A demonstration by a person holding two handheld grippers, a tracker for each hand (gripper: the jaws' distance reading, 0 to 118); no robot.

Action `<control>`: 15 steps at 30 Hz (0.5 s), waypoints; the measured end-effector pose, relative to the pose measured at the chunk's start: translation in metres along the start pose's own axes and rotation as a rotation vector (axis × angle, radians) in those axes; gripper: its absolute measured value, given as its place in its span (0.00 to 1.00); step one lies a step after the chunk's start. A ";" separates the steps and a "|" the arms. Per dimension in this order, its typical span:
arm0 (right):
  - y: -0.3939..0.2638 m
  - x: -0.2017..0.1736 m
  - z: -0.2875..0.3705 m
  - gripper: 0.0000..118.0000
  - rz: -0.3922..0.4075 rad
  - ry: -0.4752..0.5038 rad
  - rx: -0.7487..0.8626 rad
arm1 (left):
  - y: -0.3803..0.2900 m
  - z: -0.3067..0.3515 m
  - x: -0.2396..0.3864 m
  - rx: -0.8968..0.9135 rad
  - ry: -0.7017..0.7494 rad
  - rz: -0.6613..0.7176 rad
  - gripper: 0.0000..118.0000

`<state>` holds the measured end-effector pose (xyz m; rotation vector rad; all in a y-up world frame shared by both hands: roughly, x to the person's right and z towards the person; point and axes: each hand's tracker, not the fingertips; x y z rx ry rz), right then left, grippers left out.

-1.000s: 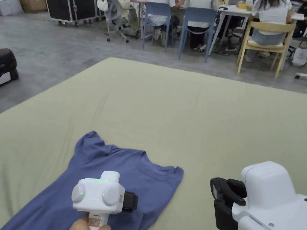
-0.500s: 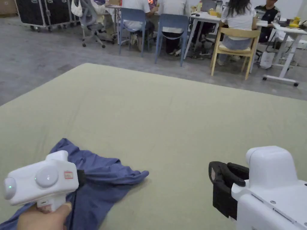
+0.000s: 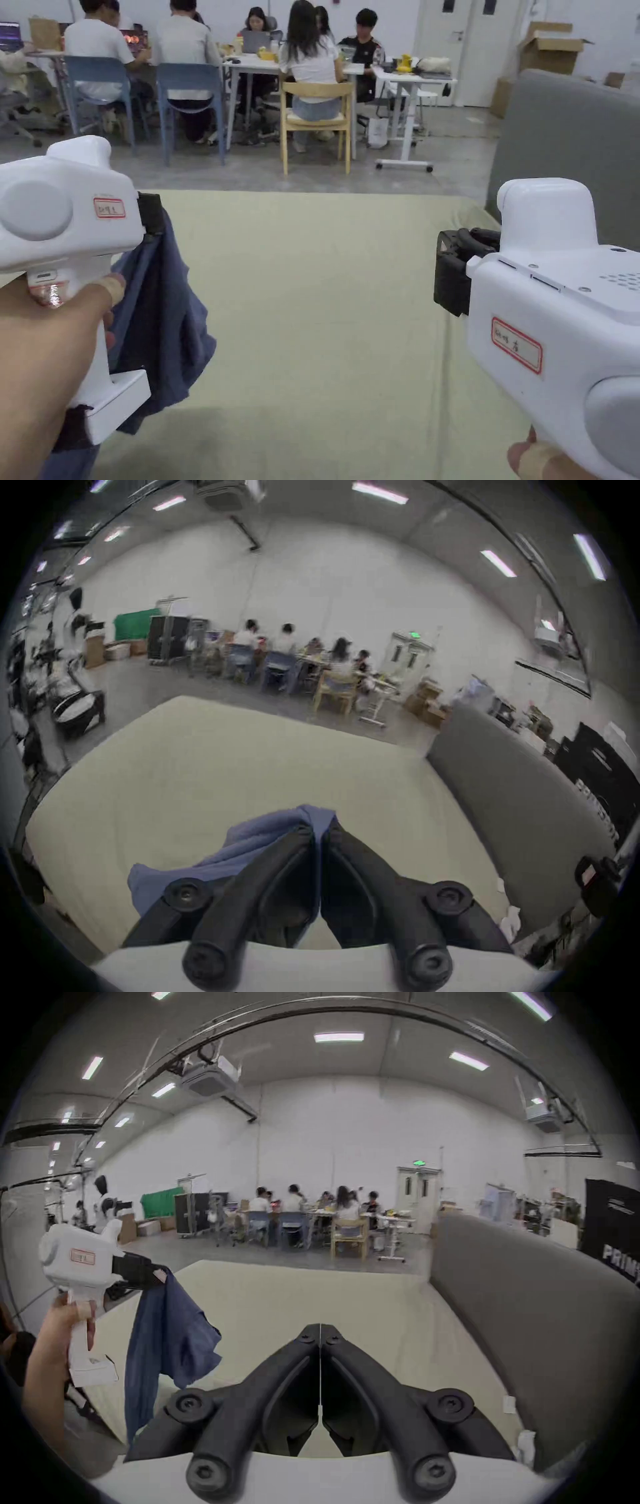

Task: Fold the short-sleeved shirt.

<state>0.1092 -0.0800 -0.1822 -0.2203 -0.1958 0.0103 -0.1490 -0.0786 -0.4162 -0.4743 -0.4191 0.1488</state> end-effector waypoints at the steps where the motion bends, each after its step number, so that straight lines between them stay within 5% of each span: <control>1: 0.001 0.010 0.006 0.02 -0.003 -0.011 0.001 | -0.002 -0.007 0.018 -0.014 -0.032 -0.013 0.00; 7: 0.000 0.061 0.038 0.02 -0.032 -0.116 0.025 | -0.057 -0.067 0.123 -0.162 -0.170 -0.085 0.00; 15: -0.027 0.082 0.033 0.02 -0.073 -0.133 -0.019 | -0.244 -0.158 0.191 -0.569 -0.275 -0.187 0.00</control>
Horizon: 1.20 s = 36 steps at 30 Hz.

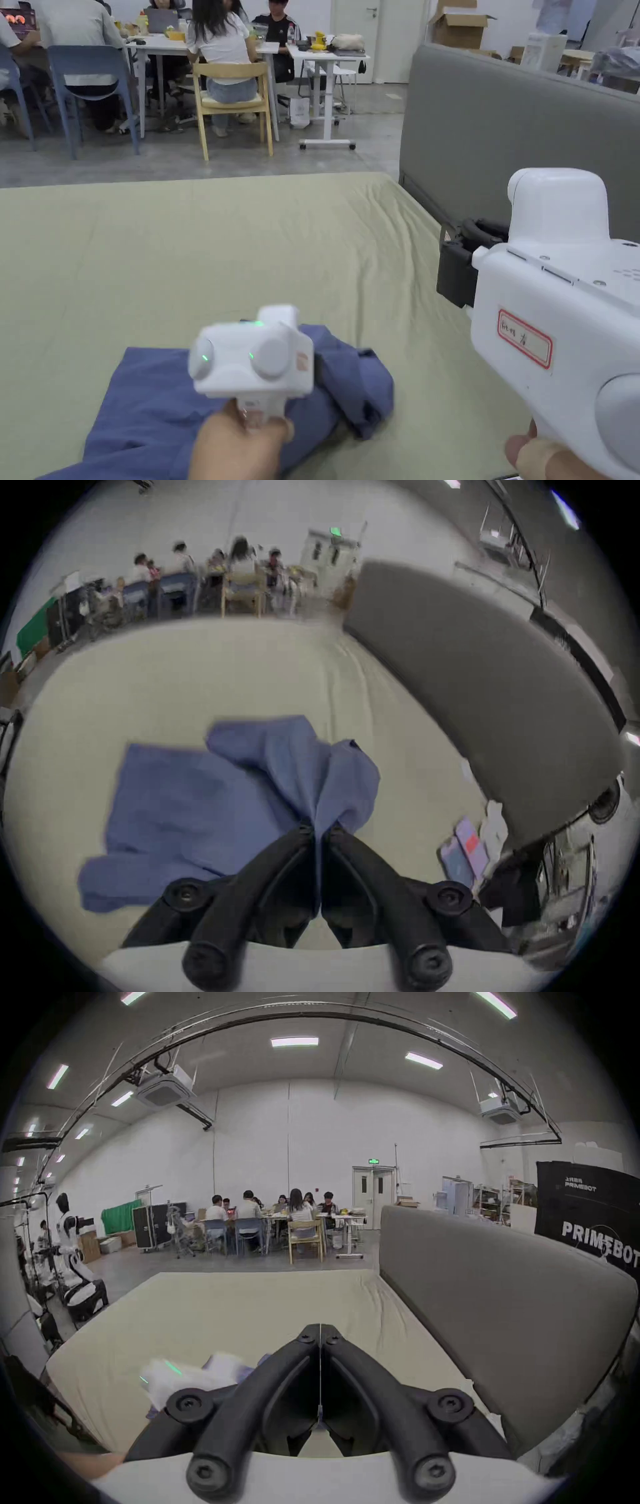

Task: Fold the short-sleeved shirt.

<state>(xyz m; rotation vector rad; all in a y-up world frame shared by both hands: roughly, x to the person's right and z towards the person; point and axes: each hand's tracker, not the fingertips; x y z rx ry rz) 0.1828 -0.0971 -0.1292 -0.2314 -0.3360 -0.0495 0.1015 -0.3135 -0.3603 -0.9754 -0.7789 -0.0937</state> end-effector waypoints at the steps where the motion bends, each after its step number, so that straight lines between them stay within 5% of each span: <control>1: -0.005 0.000 -0.003 0.02 0.003 0.004 -0.013 | -0.010 -0.023 -0.002 -0.024 -0.004 -0.004 0.14; 3: -0.015 -0.002 -0.012 0.02 0.017 0.018 -0.048 | -0.035 -0.056 0.004 -0.114 0.025 -0.068 0.98; 8: -0.028 -0.005 -0.029 0.02 0.030 0.055 -0.074 | -0.030 -0.041 -0.012 0.004 -0.067 -0.045 1.00; 13: -0.032 -0.010 -0.043 0.02 0.001 0.110 -0.050 | 0.001 0.084 -0.062 0.266 -0.106 0.029 1.00; 15: -0.039 -0.012 -0.052 0.02 -0.013 0.133 -0.054 | -0.010 0.128 -0.092 0.297 0.014 -0.001 1.00; 16: -0.046 -0.014 -0.057 0.02 -0.021 0.146 -0.069 | -0.022 0.141 -0.105 0.311 0.097 0.011 0.98; 17: -0.055 -0.017 -0.064 0.02 -0.034 0.170 -0.101 | -0.041 0.164 -0.107 0.331 0.170 0.036 0.83; 19: -0.076 -0.022 -0.078 0.02 -0.057 0.196 -0.161 | -0.071 0.173 -0.131 0.255 0.244 0.121 0.00; 24: -0.120 -0.037 -0.107 0.02 -0.075 0.217 -0.326 | -0.119 0.165 -0.161 0.052 0.203 0.261 0.00; 31: -0.129 -0.044 -0.133 0.02 -0.043 0.201 -0.370 | -0.061 0.111 -0.211 0.132 0.196 0.239 0.00; 32: -0.130 -0.044 -0.137 0.02 -0.041 0.201 -0.373 | -0.046 0.098 -0.218 0.168 0.215 0.196 0.16; 34: -0.135 -0.043 -0.145 0.02 -0.035 0.196 -0.389 | -0.015 0.054 -0.237 0.131 0.265 0.122 1.00; 36: -0.142 -0.040 -0.151 0.02 -0.024 0.184 -0.411 | 0.016 0.017 -0.263 0.157 0.293 0.123 1.00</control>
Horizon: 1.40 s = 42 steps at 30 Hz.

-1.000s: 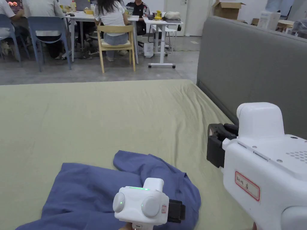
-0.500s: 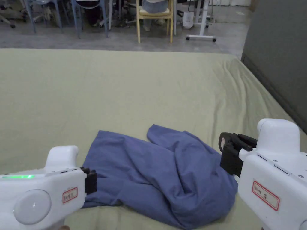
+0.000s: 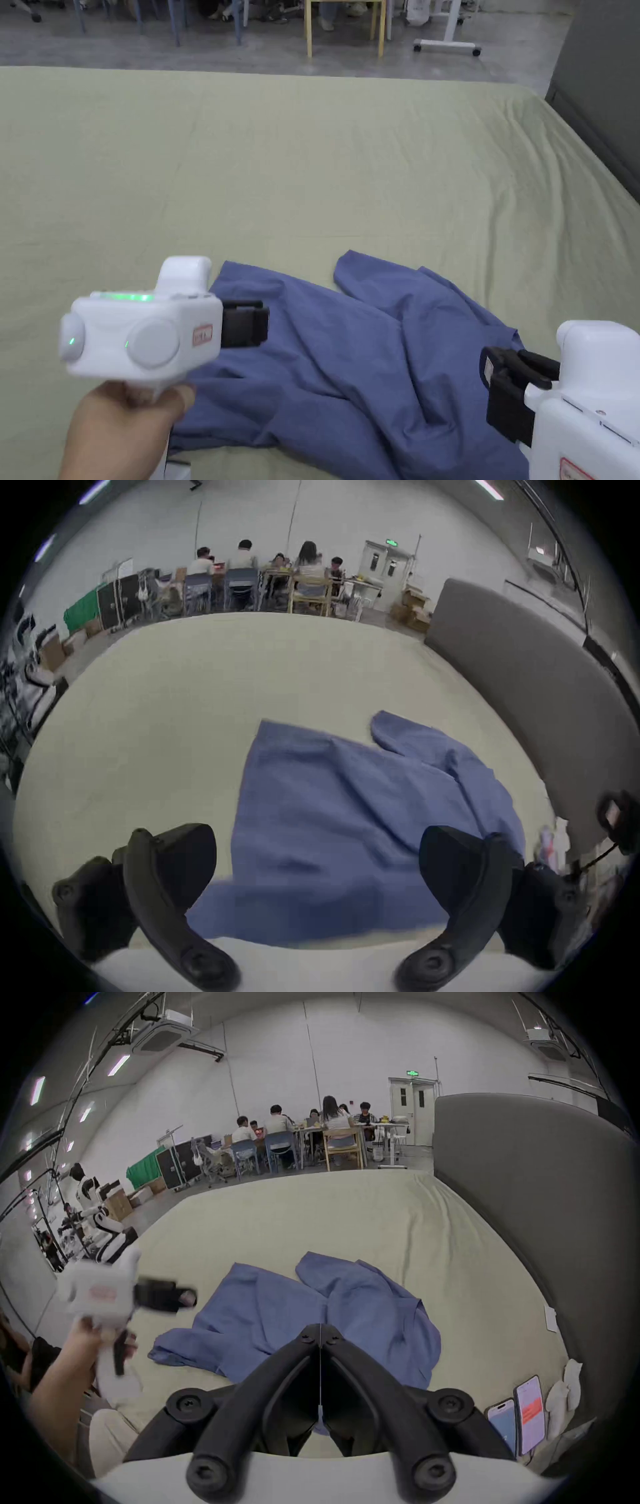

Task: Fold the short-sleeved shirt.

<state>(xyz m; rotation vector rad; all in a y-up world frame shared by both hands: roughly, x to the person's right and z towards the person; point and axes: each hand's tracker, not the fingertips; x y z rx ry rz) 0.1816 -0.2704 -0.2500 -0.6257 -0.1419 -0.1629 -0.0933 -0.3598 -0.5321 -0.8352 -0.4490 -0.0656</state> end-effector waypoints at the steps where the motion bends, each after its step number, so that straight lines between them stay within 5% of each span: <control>1: -0.002 0.003 -0.003 0.02 0.002 -0.009 -0.011 | 0.004 0.008 0.023 -0.021 0.006 0.002 1.00; 8: -0.023 0.039 -0.021 0.02 -0.019 -0.115 -0.115 | 0.023 -0.125 0.008 -0.223 0.086 -0.066 1.00; 12: -0.032 0.054 -0.028 0.02 -0.058 -0.151 -0.155 | 0.019 -0.135 0.015 -0.245 0.080 -0.082 0.95; 14: -0.035 0.060 -0.031 0.02 -0.097 -0.142 -0.174 | 0.027 -0.120 0.015 -0.200 0.012 -0.064 0.00; 16: -0.039 0.064 -0.033 0.04 -0.162 -0.123 -0.182 | 0.034 -0.099 0.023 -0.175 -0.054 -0.024 0.00; 17: -0.039 0.068 -0.034 0.17 -0.197 -0.121 -0.182 | 0.038 -0.094 0.021 -0.168 -0.021 -0.046 0.00; 19: -0.038 0.073 -0.035 0.69 -0.257 -0.127 -0.163 | 0.047 -0.076 0.022 -0.133 -0.103 -0.047 0.00; 20: -0.038 0.078 -0.040 0.81 -0.297 -0.126 -0.169 | 0.051 -0.066 0.022 -0.125 -0.124 -0.052 0.00; 21: -0.041 0.083 -0.051 0.81 -0.328 -0.118 -0.200 | 0.037 -0.055 0.030 -0.103 -0.107 -0.067 0.00; 22: -0.042 0.088 -0.060 1.00 -0.354 -0.121 -0.236 | 0.038 -0.047 0.032 -0.092 -0.105 -0.081 0.00; 27: -0.066 0.120 -0.121 0.93 -0.515 -0.223 -0.387 | 0.034 -0.006 0.035 -0.041 -0.110 -0.081 0.00; 28: -0.070 0.123 -0.130 0.78 -0.528 -0.249 -0.431 | 0.034 0.001 0.034 -0.032 -0.110 -0.074 0.00; 30: -0.076 0.125 -0.144 0.20 -0.486 -0.208 -0.519 | 0.032 0.015 0.032 -0.010 -0.097 -0.072 0.00; 31: -0.077 0.123 -0.145 0.04 -0.492 -0.198 -0.495 | 0.032 0.021 0.029 -0.001 -0.093 -0.065 0.00; 35: -0.058 0.092 -0.109 0.04 -0.268 -0.147 -0.374 | 0.030 0.052 0.017 0.044 -0.089 -0.003 0.00; 39: -0.006 0.065 -0.055 0.04 -0.036 -0.196 -0.149 | 0.038 0.098 0.009 0.144 -0.096 0.078 0.00; 42: 0.051 0.057 -0.018 0.04 0.008 -0.170 0.010 | 0.061 0.142 0.007 0.262 -0.144 0.139 0.00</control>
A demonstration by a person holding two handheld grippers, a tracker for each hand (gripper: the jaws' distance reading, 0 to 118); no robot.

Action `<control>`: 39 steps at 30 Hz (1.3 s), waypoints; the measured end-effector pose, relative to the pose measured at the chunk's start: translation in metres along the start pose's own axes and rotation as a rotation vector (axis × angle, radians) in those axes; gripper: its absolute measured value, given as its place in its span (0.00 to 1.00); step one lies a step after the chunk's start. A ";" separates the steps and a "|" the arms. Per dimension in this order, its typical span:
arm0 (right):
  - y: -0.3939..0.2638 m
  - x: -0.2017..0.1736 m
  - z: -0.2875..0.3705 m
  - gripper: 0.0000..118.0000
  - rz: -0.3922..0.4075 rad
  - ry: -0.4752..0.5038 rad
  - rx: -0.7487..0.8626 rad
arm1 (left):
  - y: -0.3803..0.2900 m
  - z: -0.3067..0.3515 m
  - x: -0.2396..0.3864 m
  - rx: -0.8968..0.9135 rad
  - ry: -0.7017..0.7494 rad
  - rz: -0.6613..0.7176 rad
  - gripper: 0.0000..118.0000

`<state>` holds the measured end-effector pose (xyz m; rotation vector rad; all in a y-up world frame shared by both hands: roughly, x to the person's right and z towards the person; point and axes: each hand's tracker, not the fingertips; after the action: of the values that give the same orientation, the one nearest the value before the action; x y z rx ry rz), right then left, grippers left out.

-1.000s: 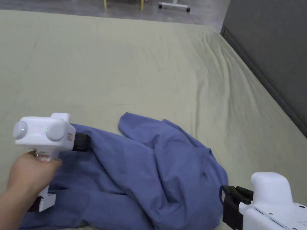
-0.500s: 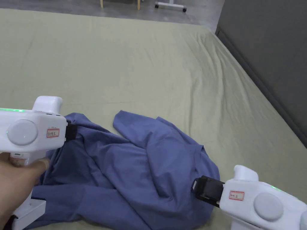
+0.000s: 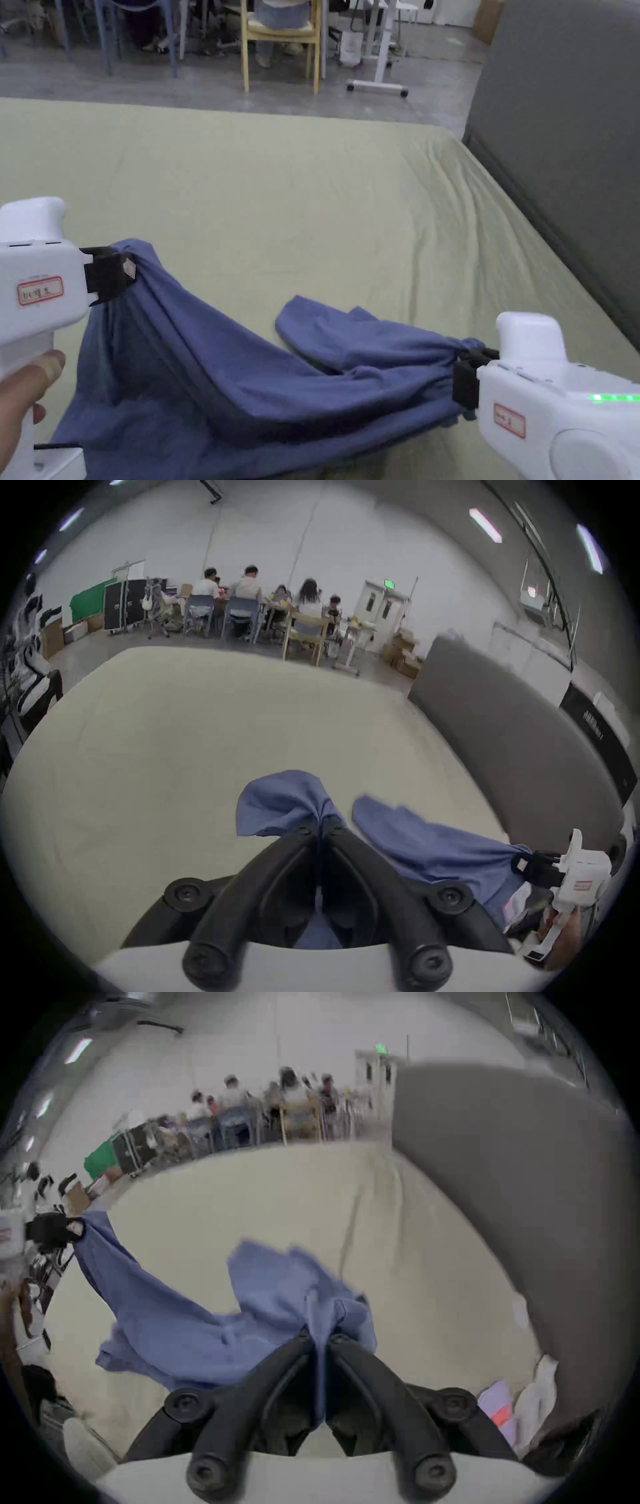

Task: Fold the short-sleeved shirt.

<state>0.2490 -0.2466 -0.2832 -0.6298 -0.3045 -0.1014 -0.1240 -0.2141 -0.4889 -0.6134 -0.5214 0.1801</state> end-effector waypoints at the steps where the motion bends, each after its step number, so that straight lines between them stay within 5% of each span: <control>1: 0.018 0.000 0.009 0.04 0.012 0.012 0.036 | 0.013 0.010 0.001 0.040 -0.008 0.006 0.00; 8: 0.172 0.007 0.049 0.04 0.055 -0.057 0.243 | 0.132 0.077 -0.015 0.345 0.053 0.099 0.00; 13: 0.275 0.006 0.052 0.04 0.078 -0.073 0.257 | 0.201 0.085 -0.005 0.375 0.074 0.045 0.00; 17: 0.333 -0.012 0.041 0.04 0.211 -0.166 0.262 | 0.246 0.066 -0.002 0.352 0.092 0.024 0.00; 23: 0.379 -0.015 0.009 0.04 0.179 -0.152 0.223 | 0.270 0.040 0.007 0.333 0.139 -0.020 0.00; 31: 0.316 -0.006 -0.058 0.04 0.108 -0.067 0.121 | 0.209 -0.009 -0.028 0.194 0.140 0.019 0.00; 39: 0.113 0.002 -0.120 0.04 0.009 -0.029 -0.077 | 0.025 -0.029 -0.078 -0.049 0.156 0.086 0.00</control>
<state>0.3022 -0.2272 -0.4382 -0.7092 -0.3273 -0.0961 -0.1758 -0.2327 -0.5562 -0.6924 -0.3494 0.1990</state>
